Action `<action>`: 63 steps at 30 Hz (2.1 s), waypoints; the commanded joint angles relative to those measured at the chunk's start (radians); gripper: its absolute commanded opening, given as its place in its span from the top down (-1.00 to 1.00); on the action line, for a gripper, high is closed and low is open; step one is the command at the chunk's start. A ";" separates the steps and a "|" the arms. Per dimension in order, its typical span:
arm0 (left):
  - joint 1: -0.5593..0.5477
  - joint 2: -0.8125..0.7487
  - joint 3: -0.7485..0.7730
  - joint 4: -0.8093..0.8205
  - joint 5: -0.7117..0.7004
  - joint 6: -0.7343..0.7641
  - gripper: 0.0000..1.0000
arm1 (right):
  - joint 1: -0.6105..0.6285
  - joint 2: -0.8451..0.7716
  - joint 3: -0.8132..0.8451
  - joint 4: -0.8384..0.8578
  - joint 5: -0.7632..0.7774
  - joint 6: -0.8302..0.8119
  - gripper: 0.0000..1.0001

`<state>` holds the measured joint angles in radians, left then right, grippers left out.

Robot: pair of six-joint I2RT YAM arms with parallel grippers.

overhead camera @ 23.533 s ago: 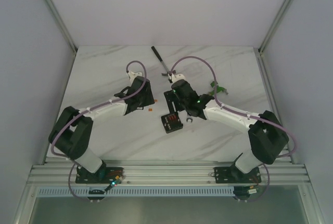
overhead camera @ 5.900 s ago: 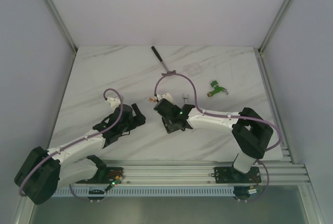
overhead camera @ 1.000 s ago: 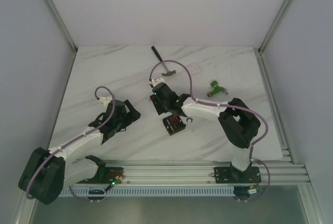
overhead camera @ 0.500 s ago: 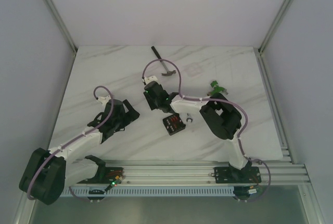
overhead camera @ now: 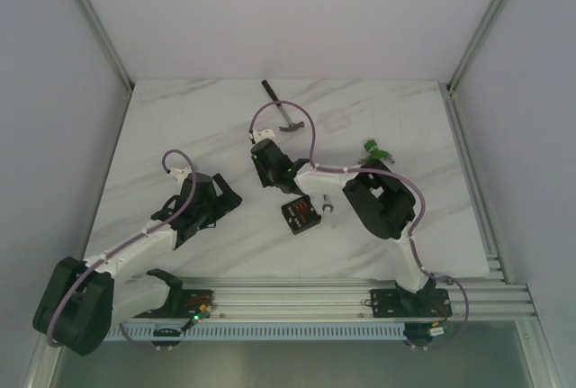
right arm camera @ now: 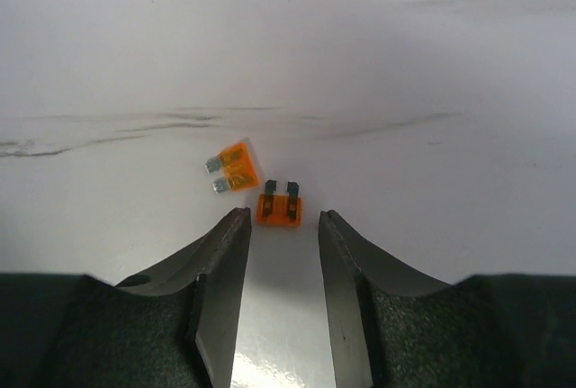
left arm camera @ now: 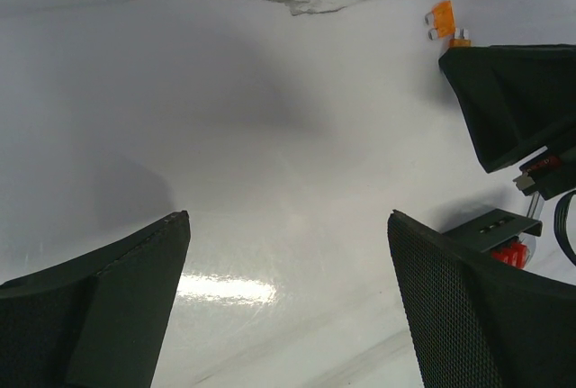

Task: Snap on the fuse box
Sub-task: Adjust the fuse at the center of the board.

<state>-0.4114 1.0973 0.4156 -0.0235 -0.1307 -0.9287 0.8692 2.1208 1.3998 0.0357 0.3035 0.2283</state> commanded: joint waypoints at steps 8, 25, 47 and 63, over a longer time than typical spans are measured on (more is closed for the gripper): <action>0.008 -0.021 -0.013 -0.011 0.013 0.011 -1.00 | -0.004 0.070 0.050 -0.026 0.008 0.022 0.31; 0.008 -0.066 -0.008 0.013 0.061 0.010 -0.99 | 0.005 -0.138 -0.154 0.002 -0.149 -0.054 0.72; 0.012 -0.171 -0.030 -0.059 -0.028 0.005 -1.00 | 0.086 -0.186 -0.161 -0.067 0.053 -0.028 0.29; 0.013 -0.156 -0.024 -0.061 -0.026 0.004 -1.00 | 0.043 -0.078 -0.081 -0.058 -0.003 0.014 0.13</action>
<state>-0.4049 0.9379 0.3977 -0.0723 -0.1440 -0.9295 0.9096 2.0136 1.2816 -0.0307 0.3202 0.2352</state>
